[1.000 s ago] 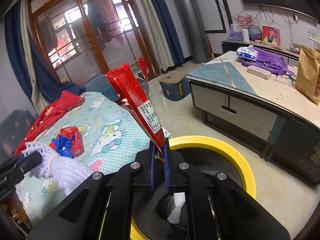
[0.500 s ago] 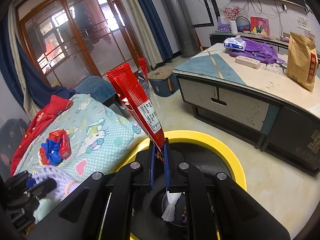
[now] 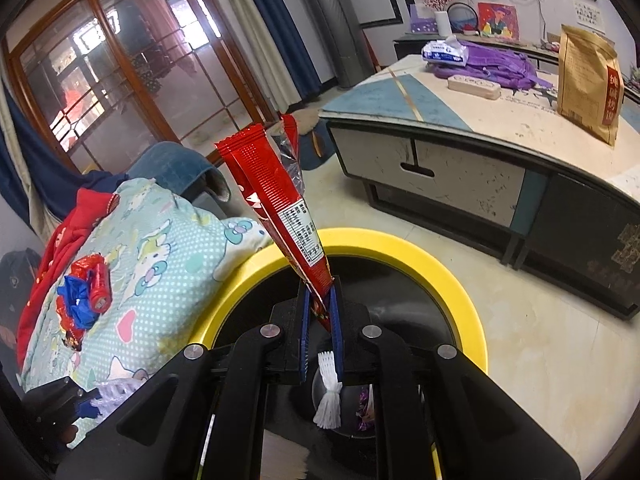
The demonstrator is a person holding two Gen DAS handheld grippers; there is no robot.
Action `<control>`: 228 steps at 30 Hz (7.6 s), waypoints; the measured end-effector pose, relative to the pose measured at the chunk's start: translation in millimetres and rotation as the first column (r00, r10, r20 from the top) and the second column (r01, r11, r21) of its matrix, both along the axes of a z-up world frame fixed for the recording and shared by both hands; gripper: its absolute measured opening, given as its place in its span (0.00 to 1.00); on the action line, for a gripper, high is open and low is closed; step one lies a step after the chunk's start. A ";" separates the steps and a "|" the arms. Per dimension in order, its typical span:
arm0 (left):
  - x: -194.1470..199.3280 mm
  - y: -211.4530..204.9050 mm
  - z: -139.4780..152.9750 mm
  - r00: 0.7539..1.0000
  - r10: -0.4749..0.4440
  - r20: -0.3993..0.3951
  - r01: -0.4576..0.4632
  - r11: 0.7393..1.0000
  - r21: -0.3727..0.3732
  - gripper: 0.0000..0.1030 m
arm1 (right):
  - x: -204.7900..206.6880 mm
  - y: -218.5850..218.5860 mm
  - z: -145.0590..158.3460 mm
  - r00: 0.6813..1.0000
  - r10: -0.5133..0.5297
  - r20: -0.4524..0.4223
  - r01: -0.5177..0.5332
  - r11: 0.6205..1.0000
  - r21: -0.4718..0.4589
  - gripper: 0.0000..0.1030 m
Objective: Collect trash
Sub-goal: 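Carry the net and red wrapper over the yellow bin and open both grippers, then move both grippers back over the remaining trash on the bed, then grasp the white-yellow plastic bag with the left gripper while the right gripper grasps the blue glove, then carry the bag and blue glove over the yellow bin and release both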
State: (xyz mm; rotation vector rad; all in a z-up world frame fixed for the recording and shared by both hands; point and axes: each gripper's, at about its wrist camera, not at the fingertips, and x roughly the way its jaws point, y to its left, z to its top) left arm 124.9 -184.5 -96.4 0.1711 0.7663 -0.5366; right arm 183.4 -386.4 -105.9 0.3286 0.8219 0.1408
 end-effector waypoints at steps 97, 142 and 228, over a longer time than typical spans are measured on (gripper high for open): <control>-13.1 263.3 73.1 0.705 0.680 0.203 -0.637 0.732 -0.240 0.89 | -50.7 246.2 83.2 0.823 0.517 0.234 -0.455 0.848 -0.274 0.73; 20.9 339.6 0.0 0.705 0.680 -0.202 -0.706 0.644 -0.295 0.20 | -12.1 303.3 27.1 0.780 0.622 0.069 -0.604 0.777 -0.176 0.09; -34.2 133.7 81.6 0.928 0.336 0.159 -0.296 0.927 -0.229 0.19 | -44.1 61.1 83.8 0.952 0.213 0.222 -0.203 0.977 -0.065 0.07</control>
